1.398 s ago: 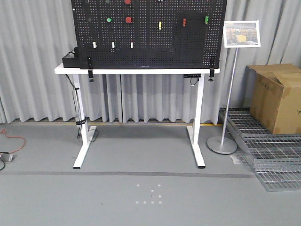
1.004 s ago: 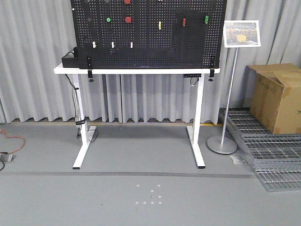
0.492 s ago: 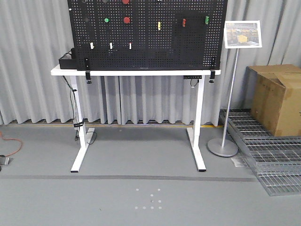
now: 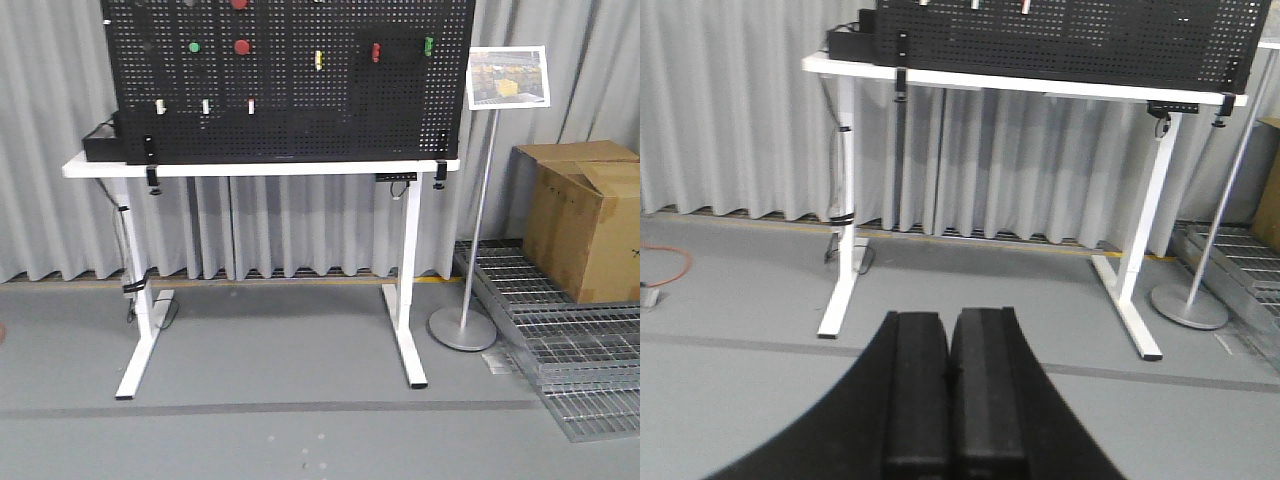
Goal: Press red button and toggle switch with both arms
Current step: 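Drive the base forward up to the black pegboard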
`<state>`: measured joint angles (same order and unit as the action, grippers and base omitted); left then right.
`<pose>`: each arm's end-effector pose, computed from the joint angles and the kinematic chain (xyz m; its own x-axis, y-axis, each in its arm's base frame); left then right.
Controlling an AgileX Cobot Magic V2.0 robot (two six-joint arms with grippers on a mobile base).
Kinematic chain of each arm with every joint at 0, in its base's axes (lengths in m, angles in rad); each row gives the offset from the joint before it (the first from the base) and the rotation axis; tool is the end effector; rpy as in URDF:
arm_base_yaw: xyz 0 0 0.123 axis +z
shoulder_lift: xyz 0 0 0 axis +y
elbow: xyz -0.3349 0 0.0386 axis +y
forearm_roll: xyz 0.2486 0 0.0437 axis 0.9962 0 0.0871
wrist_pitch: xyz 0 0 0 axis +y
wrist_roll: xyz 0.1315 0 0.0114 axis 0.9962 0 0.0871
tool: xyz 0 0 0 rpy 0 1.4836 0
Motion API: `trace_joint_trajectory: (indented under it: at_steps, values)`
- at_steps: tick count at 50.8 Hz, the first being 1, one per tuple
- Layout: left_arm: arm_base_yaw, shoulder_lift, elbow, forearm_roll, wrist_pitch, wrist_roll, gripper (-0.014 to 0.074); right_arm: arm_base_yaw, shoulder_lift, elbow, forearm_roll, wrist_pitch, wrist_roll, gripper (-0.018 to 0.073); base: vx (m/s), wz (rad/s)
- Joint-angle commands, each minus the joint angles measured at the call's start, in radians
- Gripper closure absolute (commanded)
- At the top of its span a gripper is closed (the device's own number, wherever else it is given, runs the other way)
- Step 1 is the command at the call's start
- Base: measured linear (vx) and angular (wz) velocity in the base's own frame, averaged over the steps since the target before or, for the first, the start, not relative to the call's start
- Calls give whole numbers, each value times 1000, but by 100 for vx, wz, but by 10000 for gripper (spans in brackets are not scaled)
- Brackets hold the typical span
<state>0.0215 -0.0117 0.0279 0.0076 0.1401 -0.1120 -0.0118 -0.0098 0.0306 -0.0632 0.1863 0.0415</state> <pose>0.0456 0.0011 0.1881 -0.0663 -0.1057 -0.9922 -0.0296 0.9941 -0.1040 0.0452 -0.0021 0.1810 -0.1197 -0.0192 -0.9926 0.0210 0.9995 -0.0219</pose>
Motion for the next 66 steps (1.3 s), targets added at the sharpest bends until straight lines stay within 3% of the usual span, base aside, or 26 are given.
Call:
trace_joint_trajectory:
  at_steps: [1,66]
  values:
    - [1,-16,34,-8,-84,0,594,-2,-16,11,-6,-82,-4,559,37,-18]
    - [1,-16,34,-8,-84,0,594,-2,-16,11,-6,-81,-4,559,48,1]
